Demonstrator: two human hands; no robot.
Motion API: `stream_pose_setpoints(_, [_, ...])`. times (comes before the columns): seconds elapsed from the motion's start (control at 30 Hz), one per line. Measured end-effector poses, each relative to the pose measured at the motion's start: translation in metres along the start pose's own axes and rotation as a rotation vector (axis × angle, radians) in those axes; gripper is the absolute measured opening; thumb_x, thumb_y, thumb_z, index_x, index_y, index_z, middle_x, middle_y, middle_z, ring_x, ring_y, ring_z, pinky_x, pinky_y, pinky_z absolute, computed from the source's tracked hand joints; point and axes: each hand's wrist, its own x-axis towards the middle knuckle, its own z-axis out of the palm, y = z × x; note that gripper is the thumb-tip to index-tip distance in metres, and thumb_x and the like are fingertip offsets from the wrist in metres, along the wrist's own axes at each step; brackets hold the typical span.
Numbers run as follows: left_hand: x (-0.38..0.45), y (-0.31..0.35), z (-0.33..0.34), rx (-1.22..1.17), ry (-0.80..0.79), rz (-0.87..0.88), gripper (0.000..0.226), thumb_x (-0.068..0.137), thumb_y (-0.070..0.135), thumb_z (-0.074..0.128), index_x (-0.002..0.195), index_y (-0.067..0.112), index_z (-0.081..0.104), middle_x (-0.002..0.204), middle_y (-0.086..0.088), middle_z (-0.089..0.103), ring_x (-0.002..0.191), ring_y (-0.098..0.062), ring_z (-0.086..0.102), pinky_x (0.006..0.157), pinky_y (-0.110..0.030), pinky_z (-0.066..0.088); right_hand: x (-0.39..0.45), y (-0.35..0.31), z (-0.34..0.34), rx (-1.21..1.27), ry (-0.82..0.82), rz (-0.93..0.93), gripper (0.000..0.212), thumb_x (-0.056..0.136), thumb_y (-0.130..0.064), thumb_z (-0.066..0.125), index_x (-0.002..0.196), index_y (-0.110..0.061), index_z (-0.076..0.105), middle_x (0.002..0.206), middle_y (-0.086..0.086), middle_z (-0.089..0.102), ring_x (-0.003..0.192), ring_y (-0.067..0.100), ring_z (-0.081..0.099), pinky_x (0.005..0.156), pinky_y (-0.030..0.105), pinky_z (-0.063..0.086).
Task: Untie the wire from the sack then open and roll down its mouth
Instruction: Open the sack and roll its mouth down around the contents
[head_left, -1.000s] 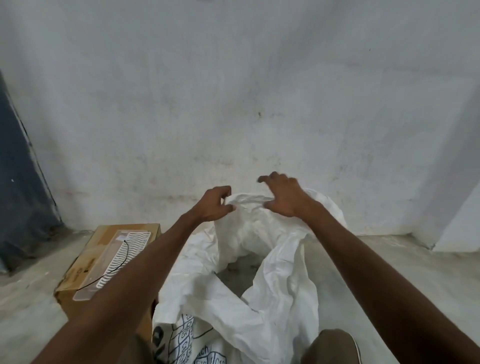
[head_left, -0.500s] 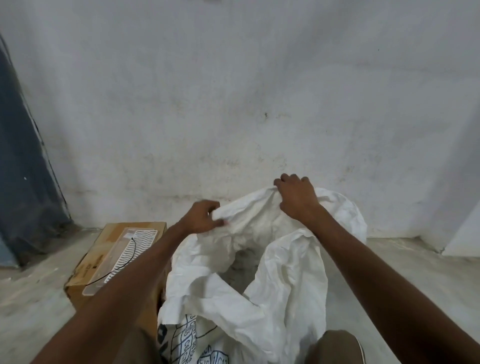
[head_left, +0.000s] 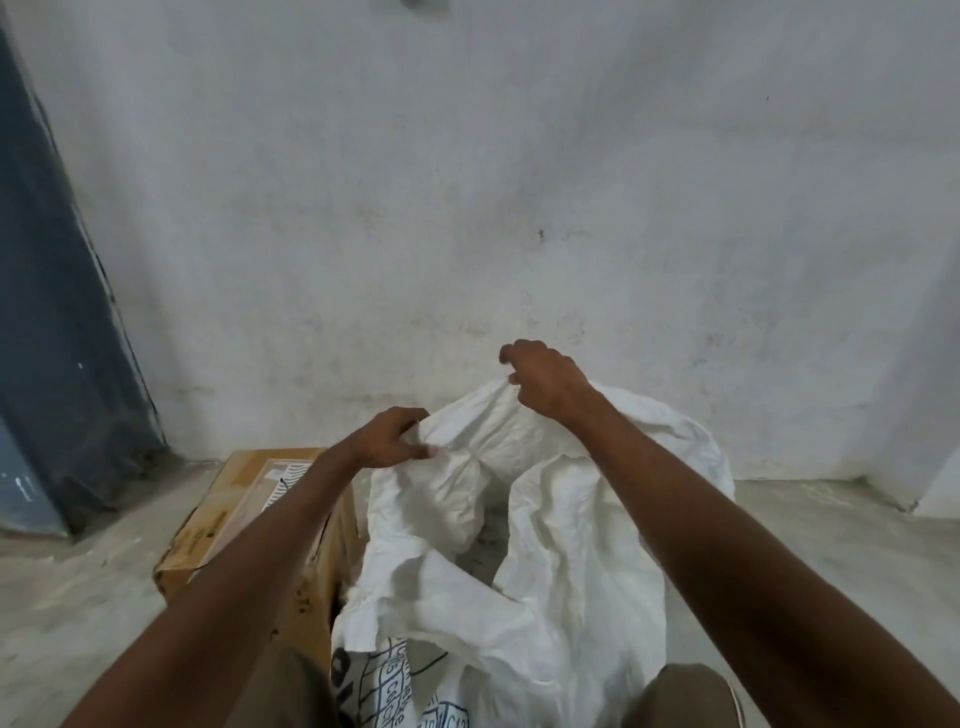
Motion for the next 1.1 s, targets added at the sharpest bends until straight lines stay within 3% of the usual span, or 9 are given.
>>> stream_pose_setpoints(0.13, [-0.009,0.003,-0.011,0.081,-0.001,-0.036,0.028,0.098,0.04,0.063,0.113,0.016,0.065,0.098,0.005,0.064,0.087,-0.016,0.061,0.077,-0.028,0.042,-0.002,0.011,-0.001,-0.04,0.033,0.075,0.023,0.09,-0.002,0.056,0.108,-0.012,0.064,0.11,0.005,0.056,0.096,0.029,0.062,0.075,0.036,0.046])
stream_pose_setpoints(0.33, [-0.009,0.008,-0.028,0.249,-0.183,-0.128,0.043,0.097,0.044,0.063,0.126,0.013,0.058,0.112,-0.001,0.059,0.104,-0.025,0.059,0.086,-0.032,0.044,-0.009,0.027,-0.022,-0.158,0.12,0.228,0.018,0.089,-0.004,0.059,0.104,-0.011,0.065,0.111,0.006,0.058,0.099,0.031,0.065,0.075,0.035,0.044])
stream_pose_setpoints(0.47, [-0.004,0.009,-0.034,0.199,0.05,-0.098,0.026,0.096,0.024,0.066,0.115,0.007,0.06,0.105,-0.009,0.065,0.1,-0.032,0.064,0.076,-0.029,0.042,-0.02,0.034,-0.025,-0.259,0.064,0.34,0.027,0.088,-0.011,0.062,0.115,-0.011,0.062,0.118,0.008,0.058,0.104,0.03,0.063,0.086,0.038,0.048])
stream_pose_setpoints(0.6, [0.011,0.036,-0.039,0.054,0.294,-0.029,0.016,0.097,0.006,0.056,0.112,0.007,0.06,0.089,-0.004,0.063,0.094,-0.032,0.064,0.065,-0.026,0.036,-0.013,0.015,-0.019,-0.189,-0.029,0.116,0.069,0.084,-0.025,0.069,0.147,-0.019,0.041,0.143,0.01,0.047,0.128,0.032,0.051,0.107,0.048,0.038])
stream_pose_setpoints(0.67, [0.022,0.055,-0.041,0.06,0.33,0.016,0.024,0.098,0.002,0.052,0.12,0.004,0.059,0.102,-0.013,0.069,0.099,-0.029,0.064,0.071,-0.023,0.036,-0.004,0.001,-0.011,-0.053,-0.065,0.064,0.065,0.092,-0.036,0.066,0.15,-0.024,0.039,0.146,0.008,0.049,0.132,0.031,0.049,0.112,0.049,0.031])
stream_pose_setpoints(0.77, [0.034,0.074,-0.046,0.104,0.3,0.072,0.031,0.095,-0.003,0.05,0.124,0.004,0.056,0.105,-0.013,0.072,0.099,-0.021,0.067,0.076,-0.026,0.044,0.009,-0.002,0.002,-0.015,-0.05,0.089,0.034,0.1,-0.031,0.058,0.133,-0.02,0.056,0.129,0.004,0.062,0.118,0.028,0.06,0.101,0.042,0.04])
stream_pose_setpoints(0.87, [0.037,0.067,-0.053,0.125,0.284,0.108,0.026,0.094,-0.004,0.053,0.116,0.01,0.052,0.082,0.008,0.065,0.074,0.008,0.061,0.065,-0.024,0.046,0.009,0.01,0.01,0.184,0.005,0.159,0.009,0.101,-0.015,0.055,0.106,-0.015,0.062,0.099,-0.002,0.06,0.091,0.025,0.061,0.073,0.035,0.046])
stream_pose_setpoints(1.0, [0.037,0.056,-0.05,0.219,0.315,0.184,0.011,0.097,0.001,0.054,0.105,0.007,0.06,0.093,-0.003,0.063,0.088,-0.021,0.062,0.076,-0.033,0.049,0.005,0.013,0.015,0.16,0.046,0.093,0.01,0.101,-0.012,0.049,0.101,-0.019,0.056,0.091,-0.003,0.051,0.079,0.022,0.054,0.064,0.032,0.039])
stream_pose_setpoints(1.1, [0.042,0.049,-0.043,0.148,0.418,0.076,0.012,0.096,0.005,0.063,0.105,0.006,0.071,0.109,-0.011,0.051,0.093,-0.02,0.053,0.085,-0.028,0.044,0.004,0.009,0.017,0.215,0.061,0.09,0.014,0.1,-0.012,0.048,0.097,-0.022,0.057,0.079,-0.009,0.055,0.073,0.021,0.054,0.06,0.031,0.04])
